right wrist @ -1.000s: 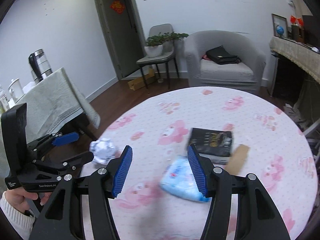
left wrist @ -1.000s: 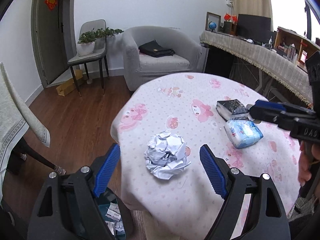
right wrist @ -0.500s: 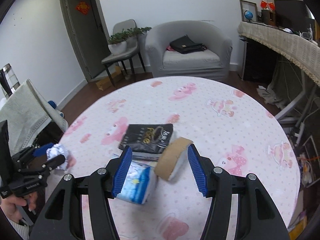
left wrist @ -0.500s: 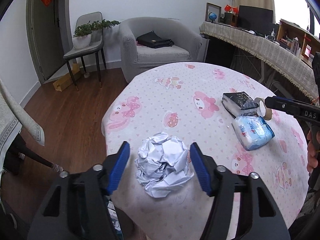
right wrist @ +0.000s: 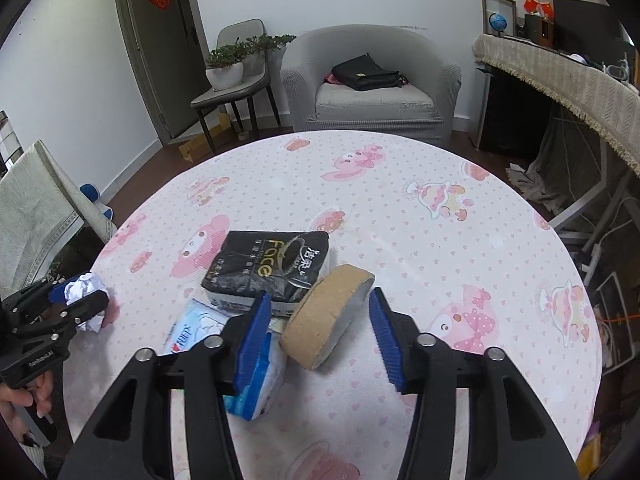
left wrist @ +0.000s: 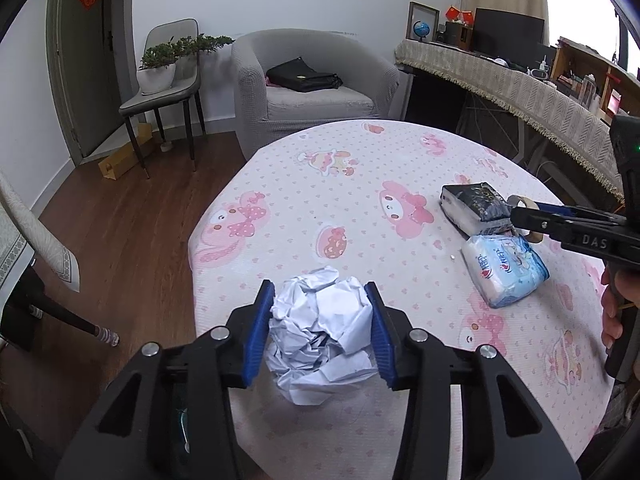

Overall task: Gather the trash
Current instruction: 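Grasp the crumpled white paper with the left gripper while the right grasps the tape roll, then carry the crumpled paper and tape roll to the bin and open the left gripper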

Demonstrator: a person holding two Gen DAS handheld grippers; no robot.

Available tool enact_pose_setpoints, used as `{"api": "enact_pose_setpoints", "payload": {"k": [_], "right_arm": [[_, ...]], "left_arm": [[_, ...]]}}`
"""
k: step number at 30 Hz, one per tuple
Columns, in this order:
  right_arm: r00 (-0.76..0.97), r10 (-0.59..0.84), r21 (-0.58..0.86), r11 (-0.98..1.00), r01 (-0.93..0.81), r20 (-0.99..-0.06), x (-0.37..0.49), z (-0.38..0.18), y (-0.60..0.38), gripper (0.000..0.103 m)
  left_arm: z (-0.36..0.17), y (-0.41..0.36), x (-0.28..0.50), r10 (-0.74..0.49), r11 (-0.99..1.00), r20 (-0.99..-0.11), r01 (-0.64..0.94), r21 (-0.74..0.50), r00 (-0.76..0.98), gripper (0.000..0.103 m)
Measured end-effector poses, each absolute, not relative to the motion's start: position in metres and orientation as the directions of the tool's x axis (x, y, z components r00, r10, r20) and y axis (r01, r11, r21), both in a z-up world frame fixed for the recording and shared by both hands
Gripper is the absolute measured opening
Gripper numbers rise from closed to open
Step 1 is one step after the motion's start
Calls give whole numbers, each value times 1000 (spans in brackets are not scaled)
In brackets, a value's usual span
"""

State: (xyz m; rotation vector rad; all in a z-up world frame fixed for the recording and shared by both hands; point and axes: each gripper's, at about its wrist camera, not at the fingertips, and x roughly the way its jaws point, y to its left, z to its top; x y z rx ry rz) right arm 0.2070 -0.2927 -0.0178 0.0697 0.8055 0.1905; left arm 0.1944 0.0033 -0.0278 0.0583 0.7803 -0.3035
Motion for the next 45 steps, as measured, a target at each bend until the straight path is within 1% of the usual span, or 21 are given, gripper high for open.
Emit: {"api": "enact_pose_setpoints", "payload": {"k": [4,8,22,29,31,45], "right_arm": [[672,205,136,979,-155,-711,207,-17,-293,31],[676,193,108,980,-165,-711,205,-15,-290,22],[703,187,101,981,-163,-686,196,-2,-292,20],[714,212,97,975,-199,-667,188,8,-276,18],[718,216,90,974,-210,-661,185,10,-270,16],[722,303,125,949,-290,-622,159,20,-225,16]], "left_arm": [[-27,3,194,-260,953,-699,293,-76,666,47],[-26,-1,192,-266,950,-697,302,-75,666,47],[-14,7,181,-286,949,-670,299,-99,685,47],[-5,17,173,-290,951,-653,288,-114,699,47],[-2,20,168,-289,951,-648,287,-112,705,47],[6,52,133,-252,964,-636,251,-94,729,47]]}}
